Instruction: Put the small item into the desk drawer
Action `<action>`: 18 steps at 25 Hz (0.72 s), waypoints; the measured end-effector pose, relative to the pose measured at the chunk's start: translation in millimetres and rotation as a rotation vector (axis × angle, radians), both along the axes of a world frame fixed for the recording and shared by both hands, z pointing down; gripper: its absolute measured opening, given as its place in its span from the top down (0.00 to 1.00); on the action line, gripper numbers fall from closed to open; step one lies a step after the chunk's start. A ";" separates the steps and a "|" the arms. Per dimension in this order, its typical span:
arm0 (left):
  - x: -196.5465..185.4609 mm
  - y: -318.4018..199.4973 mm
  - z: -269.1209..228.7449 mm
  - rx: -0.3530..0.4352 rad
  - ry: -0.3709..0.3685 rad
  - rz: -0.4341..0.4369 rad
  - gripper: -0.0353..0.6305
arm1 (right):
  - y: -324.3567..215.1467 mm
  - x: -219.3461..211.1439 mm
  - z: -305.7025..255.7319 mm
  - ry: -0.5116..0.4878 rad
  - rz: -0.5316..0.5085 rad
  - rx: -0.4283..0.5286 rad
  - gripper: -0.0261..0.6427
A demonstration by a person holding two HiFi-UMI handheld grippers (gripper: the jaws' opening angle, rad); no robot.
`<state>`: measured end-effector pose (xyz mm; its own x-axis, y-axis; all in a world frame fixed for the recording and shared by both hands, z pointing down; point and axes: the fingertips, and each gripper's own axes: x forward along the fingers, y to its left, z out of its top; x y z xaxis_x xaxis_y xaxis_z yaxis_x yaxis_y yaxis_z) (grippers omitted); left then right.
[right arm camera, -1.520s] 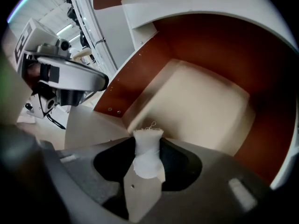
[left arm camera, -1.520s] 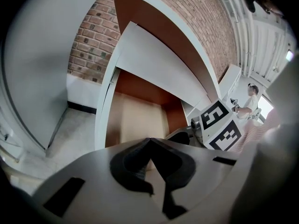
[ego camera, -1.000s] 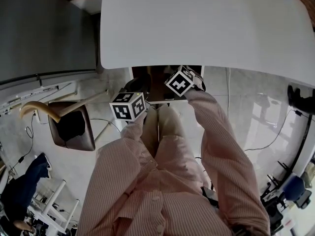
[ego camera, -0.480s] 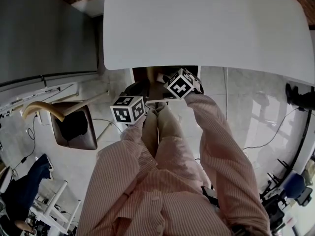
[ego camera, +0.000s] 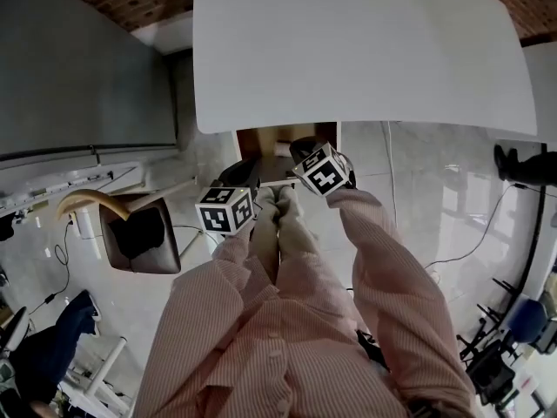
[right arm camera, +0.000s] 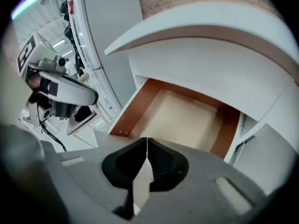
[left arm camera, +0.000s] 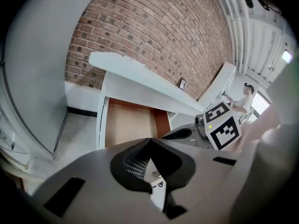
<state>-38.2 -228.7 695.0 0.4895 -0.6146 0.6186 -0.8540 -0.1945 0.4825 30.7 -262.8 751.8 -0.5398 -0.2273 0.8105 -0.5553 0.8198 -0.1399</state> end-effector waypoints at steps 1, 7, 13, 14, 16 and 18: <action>-0.5 1.1 -7.2 0.008 -0.001 0.005 0.95 | 1.8 -0.1 -8.3 -0.014 0.014 0.005 0.95; -4.1 6.3 -47.3 0.059 0.002 0.026 0.95 | 10.7 3.1 -59.4 -0.089 0.107 0.028 0.95; -12.4 12.8 -87.0 0.131 0.005 0.033 0.95 | 14.6 10.9 -104.0 -0.195 0.183 0.056 0.95; -13.5 16.2 -93.5 0.142 0.008 0.030 0.95 | 17.2 12.4 -113.1 -0.221 0.197 0.059 0.95; -15.5 22.3 -107.5 0.170 0.014 0.027 0.95 | 21.8 15.7 -132.3 -0.273 0.231 0.068 0.95; -18.1 24.0 -122.7 0.203 0.013 0.036 0.95 | 23.0 18.2 -152.4 -0.324 0.271 0.082 0.95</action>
